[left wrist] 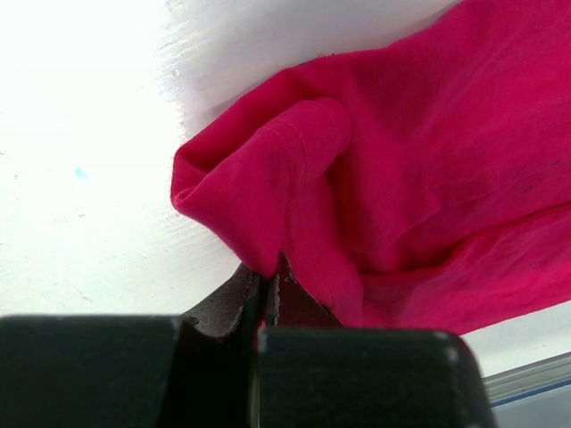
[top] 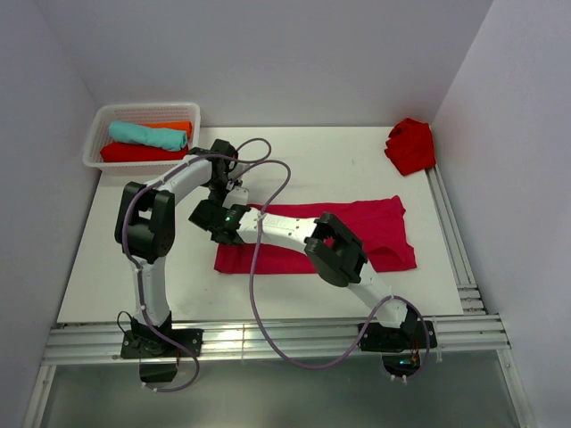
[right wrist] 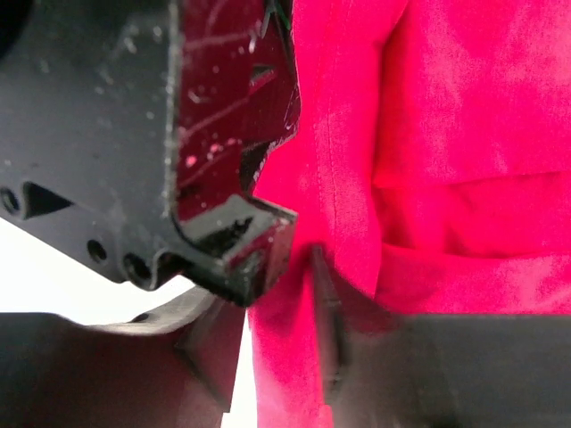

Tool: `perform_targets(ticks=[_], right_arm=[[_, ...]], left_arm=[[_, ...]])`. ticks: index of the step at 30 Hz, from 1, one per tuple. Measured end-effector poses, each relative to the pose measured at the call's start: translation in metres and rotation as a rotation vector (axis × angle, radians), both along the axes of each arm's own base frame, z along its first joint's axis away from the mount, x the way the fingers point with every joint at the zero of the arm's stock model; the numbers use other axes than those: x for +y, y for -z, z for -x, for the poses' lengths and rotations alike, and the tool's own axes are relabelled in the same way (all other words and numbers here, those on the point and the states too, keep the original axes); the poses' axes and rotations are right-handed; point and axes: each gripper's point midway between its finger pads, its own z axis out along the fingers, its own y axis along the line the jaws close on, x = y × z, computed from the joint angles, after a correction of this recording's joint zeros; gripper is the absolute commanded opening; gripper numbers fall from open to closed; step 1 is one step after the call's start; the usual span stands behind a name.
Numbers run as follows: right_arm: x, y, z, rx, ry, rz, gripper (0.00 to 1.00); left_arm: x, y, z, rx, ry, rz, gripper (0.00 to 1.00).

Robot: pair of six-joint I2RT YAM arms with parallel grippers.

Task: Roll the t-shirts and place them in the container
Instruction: Roll the tshirt

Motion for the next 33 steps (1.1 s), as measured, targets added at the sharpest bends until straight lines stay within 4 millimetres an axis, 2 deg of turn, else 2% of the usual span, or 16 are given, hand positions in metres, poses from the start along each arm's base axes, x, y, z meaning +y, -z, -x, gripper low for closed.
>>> perform_targets(ticks=[3,8,11,13,14,15,16,17,20,27,33], right_arm=[[0.000,0.002,-0.001,-0.003,0.002,0.001,0.18],[0.002,0.004,-0.002,-0.008,0.003,-0.009,0.04],[0.004,0.010,-0.006,-0.021,0.000,-0.028,0.00],[0.005,0.015,-0.006,-0.029,-0.017,-0.045,0.00],[0.007,0.017,-0.005,-0.030,-0.028,-0.061,0.00],[0.007,0.017,-0.004,-0.032,-0.035,-0.077,0.00],[0.008,0.016,-0.005,-0.035,-0.047,-0.092,0.00],[0.008,0.017,-0.005,-0.036,-0.055,-0.106,0.00],[0.008,0.013,-0.006,-0.042,-0.079,-0.169,0.00],[0.003,0.015,-0.001,-0.008,-0.123,-0.328,0.00],[-0.007,0.015,0.004,0.027,-0.123,-0.496,0.00]], left_arm=[[0.000,0.000,0.000,0.000,0.001,-0.001,0.00],[0.000,0.003,0.000,0.007,0.001,-0.004,0.01],[0.000,0.007,-0.001,0.018,0.002,-0.008,0.09],[-0.001,0.010,-0.002,0.028,0.004,-0.008,0.13],[-0.002,0.010,-0.002,0.035,0.005,-0.004,0.19],[-0.003,0.010,-0.002,0.041,0.008,-0.002,0.21],[-0.005,0.006,-0.001,0.046,0.011,0.008,0.23],[-0.006,0.002,-0.004,0.042,0.011,0.018,0.30],[-0.009,-0.008,-0.012,0.023,0.019,0.046,0.38],[-0.015,-0.033,-0.028,-0.011,0.037,0.149,0.41],[-0.006,-0.040,-0.031,0.002,0.038,0.230,0.41]])
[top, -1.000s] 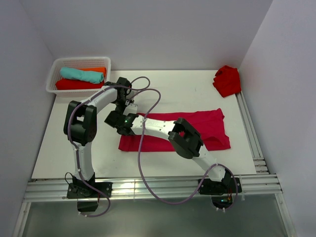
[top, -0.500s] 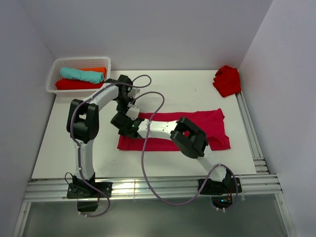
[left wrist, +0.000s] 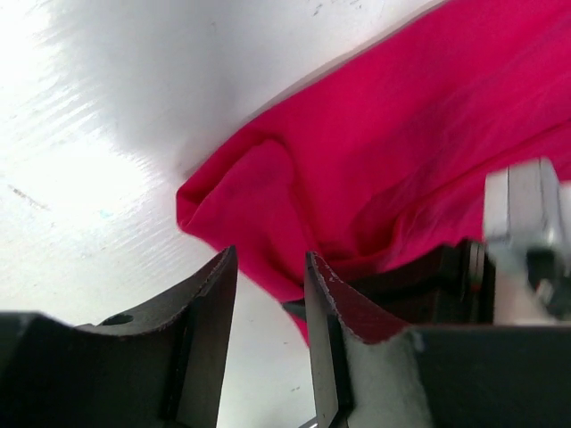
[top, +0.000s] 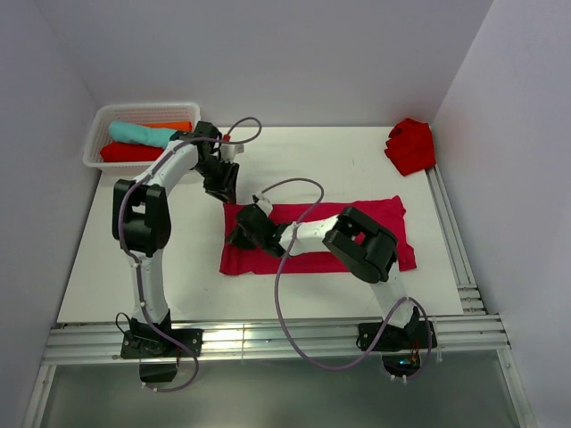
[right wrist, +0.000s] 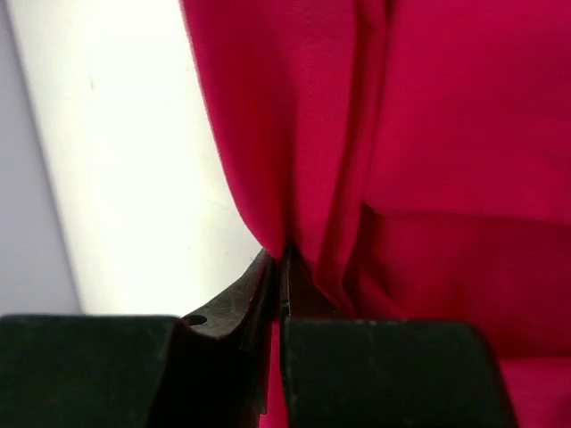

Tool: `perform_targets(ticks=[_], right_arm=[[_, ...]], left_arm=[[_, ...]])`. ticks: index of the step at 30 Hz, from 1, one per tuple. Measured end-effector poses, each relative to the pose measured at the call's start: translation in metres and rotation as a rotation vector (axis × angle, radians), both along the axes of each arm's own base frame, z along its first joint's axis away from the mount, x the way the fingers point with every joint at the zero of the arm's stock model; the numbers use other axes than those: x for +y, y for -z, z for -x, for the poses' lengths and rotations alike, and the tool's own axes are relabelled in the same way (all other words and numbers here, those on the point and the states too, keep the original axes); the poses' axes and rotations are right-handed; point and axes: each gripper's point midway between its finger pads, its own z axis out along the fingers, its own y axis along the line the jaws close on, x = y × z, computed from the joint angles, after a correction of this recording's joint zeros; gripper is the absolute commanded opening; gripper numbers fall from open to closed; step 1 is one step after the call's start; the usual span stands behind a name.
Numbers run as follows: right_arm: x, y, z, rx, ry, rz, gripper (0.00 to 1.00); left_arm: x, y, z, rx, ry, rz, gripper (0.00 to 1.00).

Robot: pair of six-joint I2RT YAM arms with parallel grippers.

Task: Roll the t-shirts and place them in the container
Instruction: Roll the tshirt

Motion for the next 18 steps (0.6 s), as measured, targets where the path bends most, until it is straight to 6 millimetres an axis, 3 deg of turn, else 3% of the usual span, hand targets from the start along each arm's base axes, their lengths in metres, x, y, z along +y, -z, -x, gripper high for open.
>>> perform_targets(ticks=[8,18], right_arm=[[-0.006,-0.004,0.004,0.052,-0.011,-0.183,0.00],[0.005,-0.036,-0.002,0.065,-0.033,-0.378,0.00]], left_arm=[[0.021,-0.008,0.013,0.016,-0.025,0.098,0.43],[0.024,0.001,0.042,0.055,-0.006,0.226,0.44]])
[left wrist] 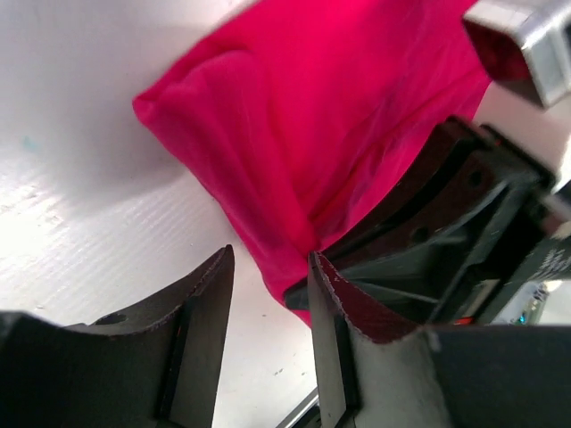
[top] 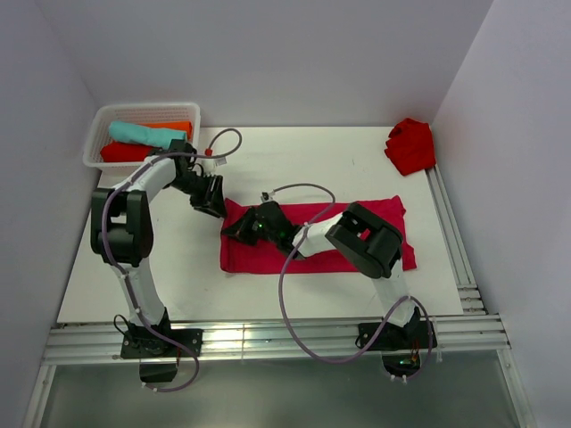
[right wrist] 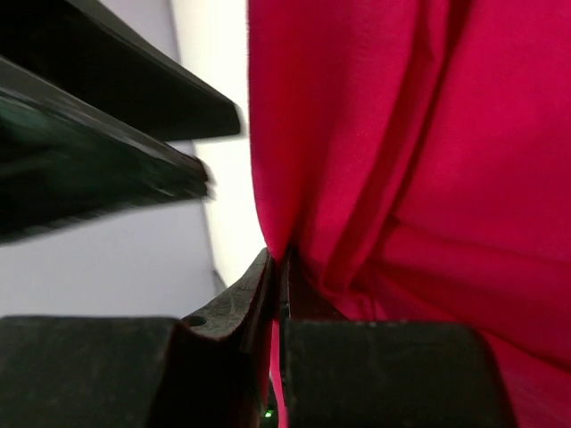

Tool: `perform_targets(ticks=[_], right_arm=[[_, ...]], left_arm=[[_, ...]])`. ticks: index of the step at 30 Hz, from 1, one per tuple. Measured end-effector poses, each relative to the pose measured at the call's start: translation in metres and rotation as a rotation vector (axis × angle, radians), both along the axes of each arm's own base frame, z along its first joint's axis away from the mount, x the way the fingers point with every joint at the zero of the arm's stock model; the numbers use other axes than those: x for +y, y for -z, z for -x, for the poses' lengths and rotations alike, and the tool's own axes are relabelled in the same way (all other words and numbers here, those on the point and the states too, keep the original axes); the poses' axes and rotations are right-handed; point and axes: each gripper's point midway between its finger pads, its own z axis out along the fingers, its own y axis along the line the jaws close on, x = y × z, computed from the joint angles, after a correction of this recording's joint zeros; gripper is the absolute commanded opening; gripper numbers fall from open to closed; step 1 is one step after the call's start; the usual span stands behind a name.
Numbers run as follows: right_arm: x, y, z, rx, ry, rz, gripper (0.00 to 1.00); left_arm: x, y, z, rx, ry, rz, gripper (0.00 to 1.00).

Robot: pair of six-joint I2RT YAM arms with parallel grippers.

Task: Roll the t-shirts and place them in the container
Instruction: Roll the tshirt

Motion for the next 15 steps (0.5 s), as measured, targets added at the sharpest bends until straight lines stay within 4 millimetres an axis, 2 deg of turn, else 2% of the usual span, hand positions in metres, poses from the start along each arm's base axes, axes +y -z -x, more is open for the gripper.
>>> perform_targets(ticks=[4,15], right_arm=[[-0.002,-0.004,-0.002,0.012,0.007,-0.038,0.00],[-0.013,0.012,0.004,0.064,0.033,-0.031,0.00]], left_arm=[[0.004,0.007,0.006,0.015,-0.003,0.032,0.43],[0.005,0.025,0.013,0.022,-0.010,0.062,0.45]])
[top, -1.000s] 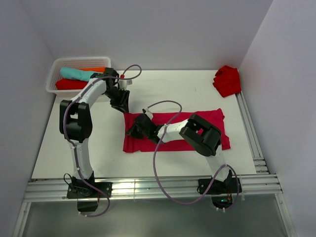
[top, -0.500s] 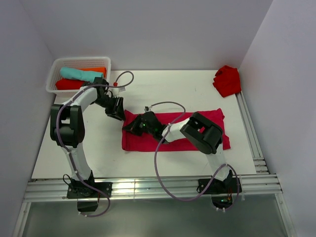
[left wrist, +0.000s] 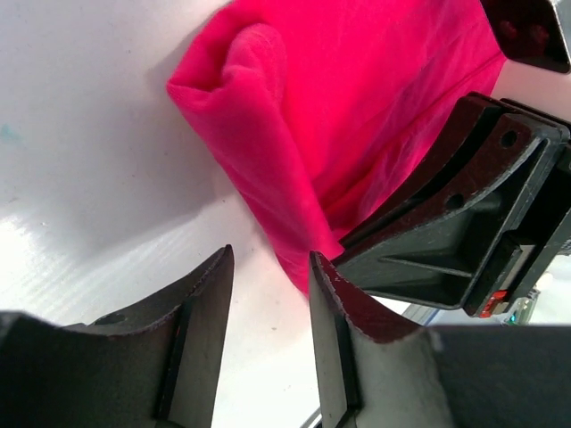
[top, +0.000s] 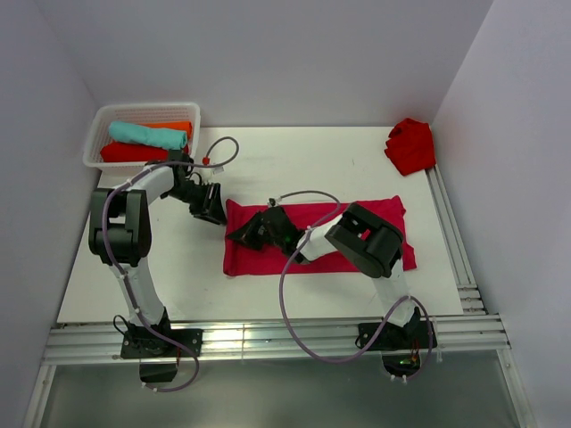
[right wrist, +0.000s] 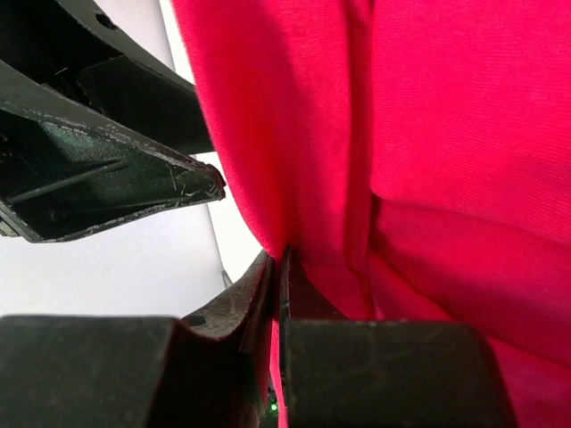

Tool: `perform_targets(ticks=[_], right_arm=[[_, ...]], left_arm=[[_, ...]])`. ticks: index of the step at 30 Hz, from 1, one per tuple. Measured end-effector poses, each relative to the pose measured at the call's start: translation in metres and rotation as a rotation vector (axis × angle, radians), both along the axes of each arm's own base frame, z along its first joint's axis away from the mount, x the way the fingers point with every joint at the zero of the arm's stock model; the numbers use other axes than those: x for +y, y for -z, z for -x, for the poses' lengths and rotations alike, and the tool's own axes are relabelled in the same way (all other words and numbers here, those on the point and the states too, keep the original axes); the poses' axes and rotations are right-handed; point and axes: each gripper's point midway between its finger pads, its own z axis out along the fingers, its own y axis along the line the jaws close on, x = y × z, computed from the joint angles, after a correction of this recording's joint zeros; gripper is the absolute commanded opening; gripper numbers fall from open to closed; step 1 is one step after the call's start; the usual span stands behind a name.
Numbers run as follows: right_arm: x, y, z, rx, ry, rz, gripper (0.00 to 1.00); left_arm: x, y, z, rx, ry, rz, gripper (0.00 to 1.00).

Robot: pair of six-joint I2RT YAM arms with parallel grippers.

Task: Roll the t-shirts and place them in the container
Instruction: Roll the tshirt

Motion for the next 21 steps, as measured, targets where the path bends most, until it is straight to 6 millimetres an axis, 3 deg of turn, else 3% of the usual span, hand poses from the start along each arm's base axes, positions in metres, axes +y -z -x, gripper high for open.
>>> perform_targets(ticks=[12,21], right_arm=[[-0.005,0.005,0.001,0.022,0.028,-0.018,0.00],[-0.006,0.011,0.001,0.031,0.033,-0.010,0.00]], left_arm=[[-0.002,0.013,0.002,-0.015,-0.003,0.010,0.49],[-0.015,0.019,0.000,-0.029,0.001,0.012,0.51]])
